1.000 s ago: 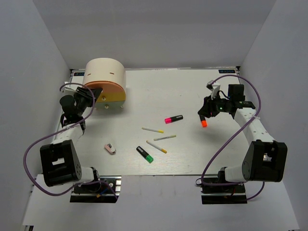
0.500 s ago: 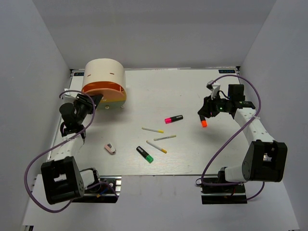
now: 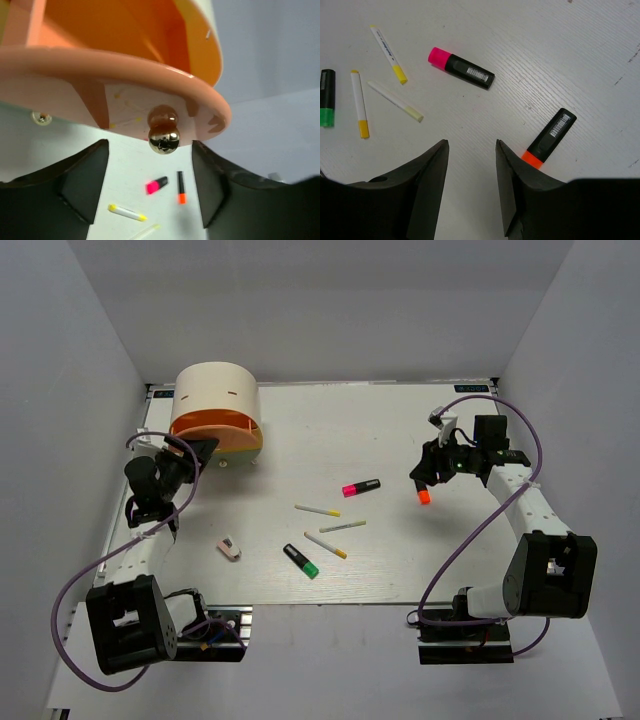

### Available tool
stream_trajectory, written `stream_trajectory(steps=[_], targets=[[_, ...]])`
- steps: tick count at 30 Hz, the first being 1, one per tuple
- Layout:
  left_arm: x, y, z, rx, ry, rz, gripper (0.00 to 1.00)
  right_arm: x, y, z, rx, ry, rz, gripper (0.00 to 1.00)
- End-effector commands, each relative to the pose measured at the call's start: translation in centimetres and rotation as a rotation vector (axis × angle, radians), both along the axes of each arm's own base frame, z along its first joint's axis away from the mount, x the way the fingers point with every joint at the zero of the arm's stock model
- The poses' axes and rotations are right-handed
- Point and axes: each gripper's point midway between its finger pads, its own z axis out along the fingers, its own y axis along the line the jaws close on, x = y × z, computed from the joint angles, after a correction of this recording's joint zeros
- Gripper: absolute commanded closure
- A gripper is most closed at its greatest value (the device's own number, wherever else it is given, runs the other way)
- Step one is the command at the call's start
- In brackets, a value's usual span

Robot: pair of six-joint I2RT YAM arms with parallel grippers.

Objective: Sort the stationery into containers
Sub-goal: Open the drawer in the storage box, then pick up the pen from the center of the board.

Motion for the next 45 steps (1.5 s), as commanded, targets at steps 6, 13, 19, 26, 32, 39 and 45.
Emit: stream_trajectory(steps=[6, 13, 19, 26, 32, 39, 45], targets=[[-0.9, -0.2, -0.2, 0.066, 0.039, -0.026, 0.11, -0.1, 1.2, 1.5, 0.028, -0.049, 0.094, 0.48], [-2.9, 0.0, 1.0, 0.238, 0.071, -0.055, 0.1, -2.6, 5.6, 1.1, -0.016, -0.183, 0.428, 0.5], [-5.7, 0.2, 1.5, 0.369, 0.088, -0.053, 0.1, -3.5, 9.3, -1.2, -0.066, -0.176, 0.58, 0.55], [-9.0, 0.7, -1.0, 0.421, 0.172, -0.022, 0.07, -2.3, 15.2, -4.7, -0.247, -0.136, 0.599, 0.51], [-10.6, 1.0, -2.1, 0.45, 0.225, -0.008, 0.06, 0.0, 19.2, -5.8, -0.308, -0.07, 0.515, 0.48], [-11.2, 0.9, -1.2, 0.453, 0.207, -0.004, 0.06, -1.9, 22.9, -7.8, -0.382, -0.071, 0.567, 0.48], [-11.7, 0.6, -0.9, 0.442, 0.207, -0.01, 0.05, -3.0, 25.3, -9.0, -0.419, -0.055, 0.548, 0.47]])
